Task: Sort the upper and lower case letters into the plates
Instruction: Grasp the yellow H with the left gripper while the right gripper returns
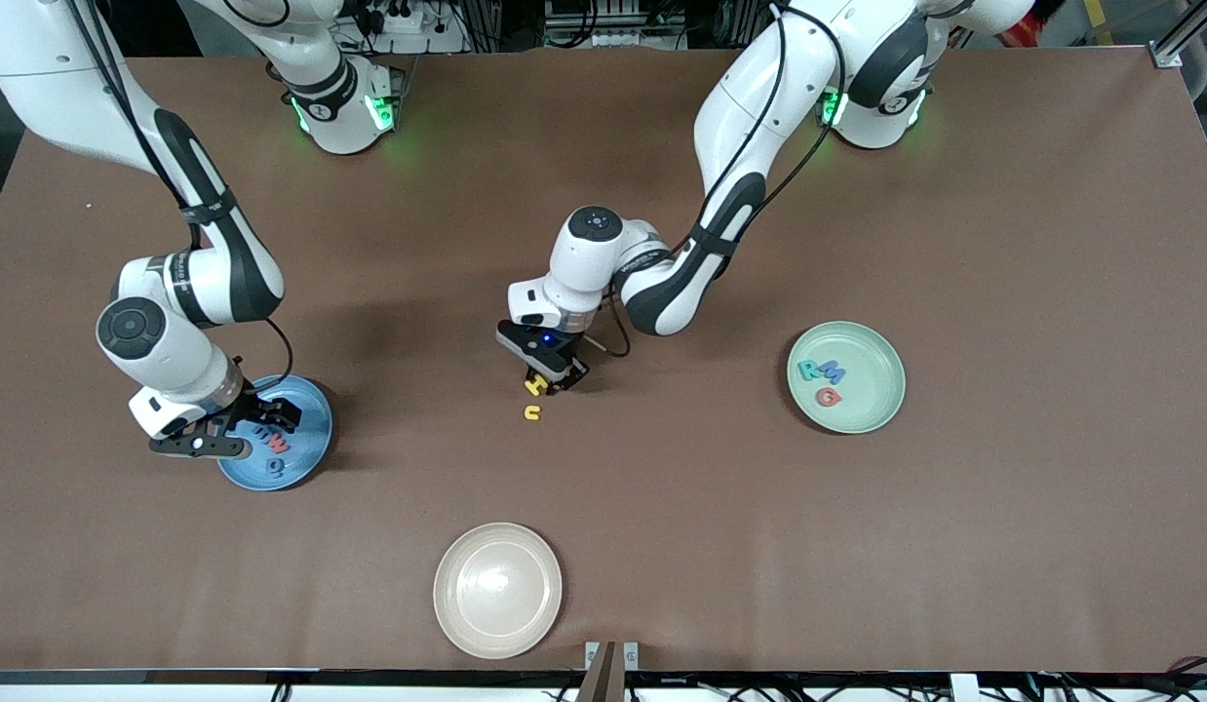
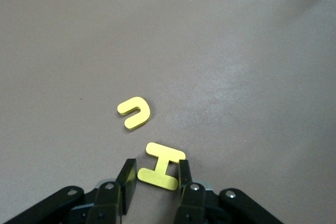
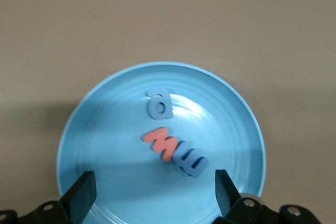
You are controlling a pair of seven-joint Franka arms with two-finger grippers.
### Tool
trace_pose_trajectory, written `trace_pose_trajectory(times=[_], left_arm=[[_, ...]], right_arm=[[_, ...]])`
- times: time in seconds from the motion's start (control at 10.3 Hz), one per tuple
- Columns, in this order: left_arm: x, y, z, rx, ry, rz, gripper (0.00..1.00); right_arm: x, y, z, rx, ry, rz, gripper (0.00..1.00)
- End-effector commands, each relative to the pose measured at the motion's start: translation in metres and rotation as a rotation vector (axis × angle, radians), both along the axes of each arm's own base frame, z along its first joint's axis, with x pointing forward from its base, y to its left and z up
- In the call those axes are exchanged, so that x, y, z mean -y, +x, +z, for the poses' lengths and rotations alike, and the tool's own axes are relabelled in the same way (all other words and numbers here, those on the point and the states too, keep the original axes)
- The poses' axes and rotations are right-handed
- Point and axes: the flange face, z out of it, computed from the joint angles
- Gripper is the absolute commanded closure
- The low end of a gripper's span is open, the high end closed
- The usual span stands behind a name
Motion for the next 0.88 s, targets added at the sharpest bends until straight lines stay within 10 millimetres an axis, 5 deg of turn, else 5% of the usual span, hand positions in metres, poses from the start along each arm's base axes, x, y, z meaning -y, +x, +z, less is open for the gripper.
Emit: trace_pose_trajectory(times=[0.0, 0.78], left_arm=[[0.004, 0.003, 0.0, 0.029, -0.003, -0.014, 0.72], [0.005, 0.008, 0.024, 0.031, -0.024, 0.008, 0.8]], right_arm=[[-0.022, 0.009, -0.005, 0.004, 0.003, 0.022, 0.0], [-0.129, 0.013, -0.011, -0.019, 0.19, -0.088, 0.0]])
